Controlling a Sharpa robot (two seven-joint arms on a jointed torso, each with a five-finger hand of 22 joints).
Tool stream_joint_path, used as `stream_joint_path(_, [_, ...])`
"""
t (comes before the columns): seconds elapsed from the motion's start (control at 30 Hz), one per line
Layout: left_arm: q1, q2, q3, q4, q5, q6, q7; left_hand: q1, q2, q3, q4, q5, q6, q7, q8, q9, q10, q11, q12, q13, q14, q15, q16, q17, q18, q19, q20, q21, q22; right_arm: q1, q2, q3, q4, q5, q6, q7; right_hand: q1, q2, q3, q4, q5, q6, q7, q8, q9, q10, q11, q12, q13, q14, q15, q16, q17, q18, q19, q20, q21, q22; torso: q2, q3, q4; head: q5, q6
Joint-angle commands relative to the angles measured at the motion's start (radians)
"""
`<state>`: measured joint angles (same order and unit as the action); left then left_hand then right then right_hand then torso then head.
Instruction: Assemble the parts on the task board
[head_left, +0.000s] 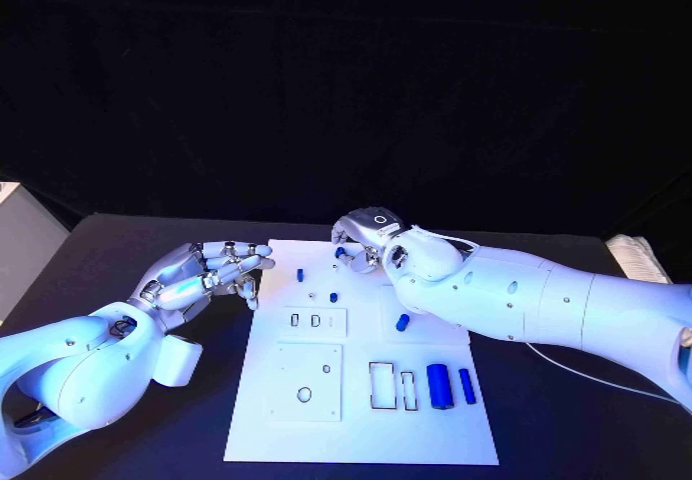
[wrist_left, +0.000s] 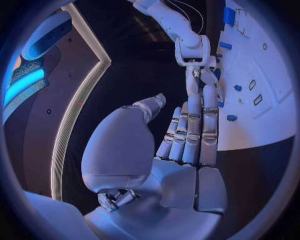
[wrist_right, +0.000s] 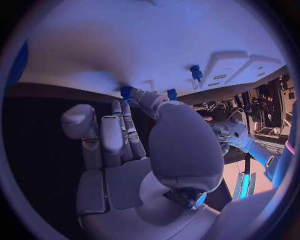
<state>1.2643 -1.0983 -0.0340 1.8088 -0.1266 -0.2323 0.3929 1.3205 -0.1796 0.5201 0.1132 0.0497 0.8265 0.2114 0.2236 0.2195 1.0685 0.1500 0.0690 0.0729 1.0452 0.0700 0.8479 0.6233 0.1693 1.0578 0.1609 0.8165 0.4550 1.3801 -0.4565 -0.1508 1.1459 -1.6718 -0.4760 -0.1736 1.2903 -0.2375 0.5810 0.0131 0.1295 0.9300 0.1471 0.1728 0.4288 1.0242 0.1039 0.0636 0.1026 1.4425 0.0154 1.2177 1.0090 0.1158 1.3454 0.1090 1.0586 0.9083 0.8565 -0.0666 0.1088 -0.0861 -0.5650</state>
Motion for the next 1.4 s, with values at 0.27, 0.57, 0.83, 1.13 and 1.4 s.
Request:
stream_joint_path(0.27, [0.001, 0.002, 0.001, -0.003, -0.006, 0.025, 0.002, -0.004, 0.0, 0.0, -0.007, 0.0, -0.009, 0.006, -0.004, 0.001, -0.005, 0.0, -0.004, 0.0, -0.006, 0.002, 0.006, 0.001, 0.013, -0.008, -0.002, 0.006, 0.002, 0.0, -0.054, 0.0, 0.055, 0.013, -0.053, 0.005, 0.096, 0.023, -0.235, 0.073, -0.022, -0.036, -0.018, -0.052, -0.01, -0.079, 0.015, 0.018, -0.023, -0.038, 0.01, -0.052, -0.085, 0.032, -0.03, 0.012, -0.124, -0.118, -0.001, 0.0004, 0.0006, -0.002, 0.001])
stream_joint_path(0.57, [0.001, -0.001, 0.001, -0.012, -0.006, 0.028, 0.003, -0.004, 0.0, 0.0, -0.007, 0.0, -0.009, 0.006, -0.004, 0.001, -0.005, 0.0, -0.004, 0.0, -0.006, 0.002, 0.006, 0.001, 0.013, -0.008, -0.002, 0.006, 0.002, 0.003, -0.213, 0.019, 0.209, 0.162, -0.088, 0.032, 0.127, 0.013, -0.203, 0.143, -0.014, -0.002, 0.003, -0.059, -0.006, 0.067, -0.019, 0.116, 0.001, 0.006, -0.018, 0.024, 0.005, 0.01, 0.034, -0.013, -0.031, 0.004, -0.005, 0.0049, -0.0101, 0.0, 0.011])
stream_joint_path(0.83, [0.001, -0.002, 0.0, -0.019, -0.006, 0.034, 0.005, -0.003, 0.001, 0.001, -0.008, 0.0, -0.011, 0.006, -0.005, 0.001, -0.008, 0.0, -0.004, 0.0, -0.007, 0.002, 0.007, 0.001, 0.013, -0.01, -0.002, 0.009, 0.004, 0.017, -0.338, 0.031, 0.285, 0.325, -0.037, 0.024, 0.091, -0.04, -0.161, 0.149, 0.082, 0.029, -0.01, -0.054, 0.007, 0.275, -0.057, 0.299, 0.148, 0.041, -0.05, 0.093, 0.103, -0.015, 0.085, -0.043, 0.091, 0.148, -0.01, 0.0103, -0.0209, -0.006, 0.017])
stream_joint_path(1.13, [0.001, -0.003, 0.0, -0.02, -0.006, 0.038, 0.005, -0.003, 0.001, 0.001, -0.008, 0.0, -0.011, 0.006, -0.005, 0.001, -0.008, 0.0, -0.004, 0.0, -0.007, 0.002, 0.007, 0.001, 0.013, -0.01, -0.002, 0.009, 0.004, 0.02, -0.395, 0.033, 0.267, 0.382, 0.061, -0.008, 0.071, -0.007, -0.319, 0.184, 0.124, -0.032, 0.008, -0.053, 0.034, 0.401, -0.035, 1.352, 1.279, 0.114, -0.025, 0.321, 0.492, -0.069, 0.157, -0.021, 0.346, 0.457, -0.011, 0.0098, -0.0199, -0.015, 0.016])
stream_joint_path(1.4, [0.001, -0.002, 0.0, -0.02, -0.006, 0.039, 0.004, -0.003, 0.001, 0.001, -0.008, 0.0, -0.011, 0.006, -0.005, 0.001, -0.008, 0.0, -0.004, 0.0, -0.007, 0.002, 0.007, 0.001, 0.013, -0.01, -0.002, 0.009, 0.004, 0.021, -0.384, 0.033, 0.228, 0.366, 0.108, -0.042, 0.087, 0.002, -0.36, 0.211, 0.128, -0.035, 0.014, -0.047, 0.04, 0.466, -0.028, 1.433, 1.376, 0.128, -0.016, 0.353, 0.562, -0.086, 0.179, -0.012, 0.412, 0.538, -0.009, 0.0079, -0.0182, -0.012, 0.01])
